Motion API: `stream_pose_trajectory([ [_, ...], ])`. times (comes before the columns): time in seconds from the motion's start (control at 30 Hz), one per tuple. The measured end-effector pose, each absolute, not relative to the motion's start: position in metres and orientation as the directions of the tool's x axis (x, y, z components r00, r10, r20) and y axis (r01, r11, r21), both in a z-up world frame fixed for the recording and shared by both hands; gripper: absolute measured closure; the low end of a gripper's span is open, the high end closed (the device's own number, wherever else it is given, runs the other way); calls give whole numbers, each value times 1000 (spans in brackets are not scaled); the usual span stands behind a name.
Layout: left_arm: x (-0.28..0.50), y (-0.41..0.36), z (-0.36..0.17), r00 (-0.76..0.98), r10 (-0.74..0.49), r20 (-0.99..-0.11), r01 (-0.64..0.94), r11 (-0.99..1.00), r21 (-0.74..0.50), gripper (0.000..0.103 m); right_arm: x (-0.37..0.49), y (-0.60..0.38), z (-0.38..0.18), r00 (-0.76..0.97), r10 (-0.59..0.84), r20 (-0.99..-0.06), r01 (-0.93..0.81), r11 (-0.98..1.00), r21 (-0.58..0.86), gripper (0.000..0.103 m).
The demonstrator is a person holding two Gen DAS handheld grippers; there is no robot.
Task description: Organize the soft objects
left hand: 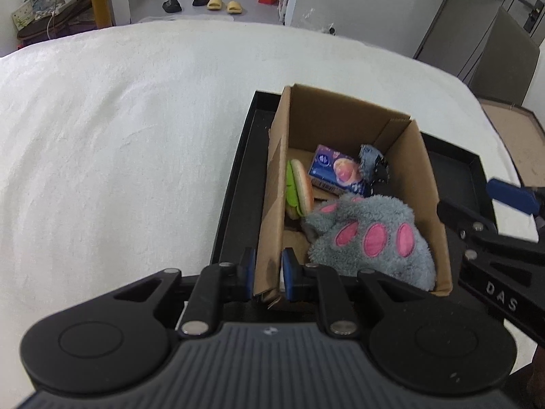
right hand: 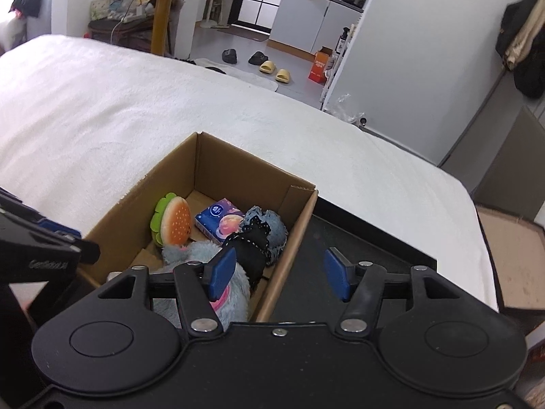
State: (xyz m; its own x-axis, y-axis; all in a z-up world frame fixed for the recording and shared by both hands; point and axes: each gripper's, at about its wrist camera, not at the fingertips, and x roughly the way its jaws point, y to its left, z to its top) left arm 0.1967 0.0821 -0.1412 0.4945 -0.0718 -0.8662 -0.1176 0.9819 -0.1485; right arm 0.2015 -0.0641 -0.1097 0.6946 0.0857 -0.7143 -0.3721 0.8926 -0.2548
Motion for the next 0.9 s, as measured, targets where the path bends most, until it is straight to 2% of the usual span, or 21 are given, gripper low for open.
stream_pose_trajectory([
  [0.1, 192, 83, -130, 530, -82, -844, -110, 980, -165, 84, 196, -72, -102, 684, 104, -722, -357, 911, -207, 43],
  [0.33, 183, 83, -116, 484, -71, -872, -130, 980, -152, 83, 183, -98, -81, 680, 134, -721, -287, 953, -93, 38],
  [0.5, 172, 76, -92, 496, -67, -866, -115, 983, -141, 78, 170, -120, -62, 689, 163, -706, -247, 969, -18, 25],
  [0.67, 158, 56, -64, 527, -66, -848, -59, 992, -113, 56, 159, -141, -47, 695, 164, -700, -191, 981, 40, 16],
  [0.9, 140, 33, -31, 550, -44, -834, -28, 997, -71, 33, 145, -165, -30, 698, 155, -699, -124, 988, 95, 0],
])
